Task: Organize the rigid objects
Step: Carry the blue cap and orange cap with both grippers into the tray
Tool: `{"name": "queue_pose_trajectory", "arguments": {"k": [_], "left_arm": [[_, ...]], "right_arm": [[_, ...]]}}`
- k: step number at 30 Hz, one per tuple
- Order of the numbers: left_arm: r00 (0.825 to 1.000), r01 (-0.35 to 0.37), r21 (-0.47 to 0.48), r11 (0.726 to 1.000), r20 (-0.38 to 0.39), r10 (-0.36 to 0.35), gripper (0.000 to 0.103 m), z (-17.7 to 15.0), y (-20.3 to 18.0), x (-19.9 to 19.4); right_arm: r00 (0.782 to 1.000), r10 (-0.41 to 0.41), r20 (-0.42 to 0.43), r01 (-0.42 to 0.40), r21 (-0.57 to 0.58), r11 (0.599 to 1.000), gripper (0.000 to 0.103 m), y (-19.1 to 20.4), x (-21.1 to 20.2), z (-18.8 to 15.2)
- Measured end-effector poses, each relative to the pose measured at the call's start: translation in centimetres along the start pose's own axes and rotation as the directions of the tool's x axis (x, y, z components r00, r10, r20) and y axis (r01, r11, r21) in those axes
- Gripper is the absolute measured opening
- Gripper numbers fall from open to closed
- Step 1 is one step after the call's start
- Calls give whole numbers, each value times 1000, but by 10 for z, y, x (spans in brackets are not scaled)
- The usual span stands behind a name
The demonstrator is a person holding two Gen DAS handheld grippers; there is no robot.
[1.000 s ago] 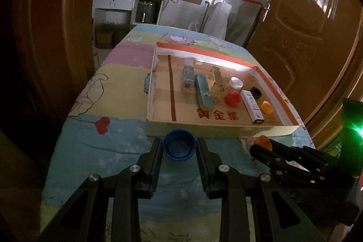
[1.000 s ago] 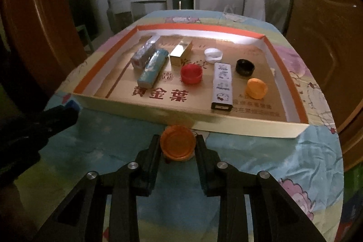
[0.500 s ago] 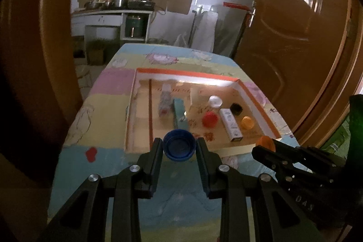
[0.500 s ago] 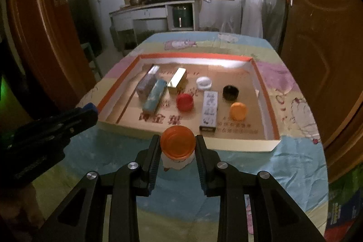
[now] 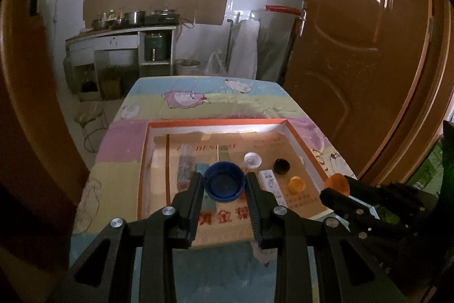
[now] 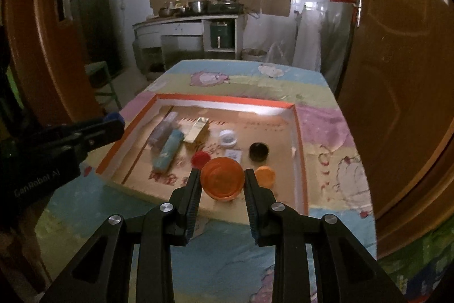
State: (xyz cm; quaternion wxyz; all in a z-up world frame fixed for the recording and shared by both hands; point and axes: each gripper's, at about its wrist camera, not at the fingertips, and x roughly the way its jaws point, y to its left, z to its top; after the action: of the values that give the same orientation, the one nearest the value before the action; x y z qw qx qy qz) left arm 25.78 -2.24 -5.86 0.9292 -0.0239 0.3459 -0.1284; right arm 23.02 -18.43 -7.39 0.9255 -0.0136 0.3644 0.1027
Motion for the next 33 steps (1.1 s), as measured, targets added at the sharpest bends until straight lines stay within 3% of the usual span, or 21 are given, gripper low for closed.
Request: {"name": "queue_pose_trajectory", "arguments": {"k": [20, 33], "left_arm": [[998, -4, 69, 998, -62, 8, 31, 39, -12, 64], [990, 41, 63, 997, -135, -33, 31, 68, -9, 122]], "right_arm": [[999, -9, -50, 7, -25, 1000, 31, -38, 53, 34], [995, 6, -99, -13, -68, 998, 31, -58, 105, 62]]}}
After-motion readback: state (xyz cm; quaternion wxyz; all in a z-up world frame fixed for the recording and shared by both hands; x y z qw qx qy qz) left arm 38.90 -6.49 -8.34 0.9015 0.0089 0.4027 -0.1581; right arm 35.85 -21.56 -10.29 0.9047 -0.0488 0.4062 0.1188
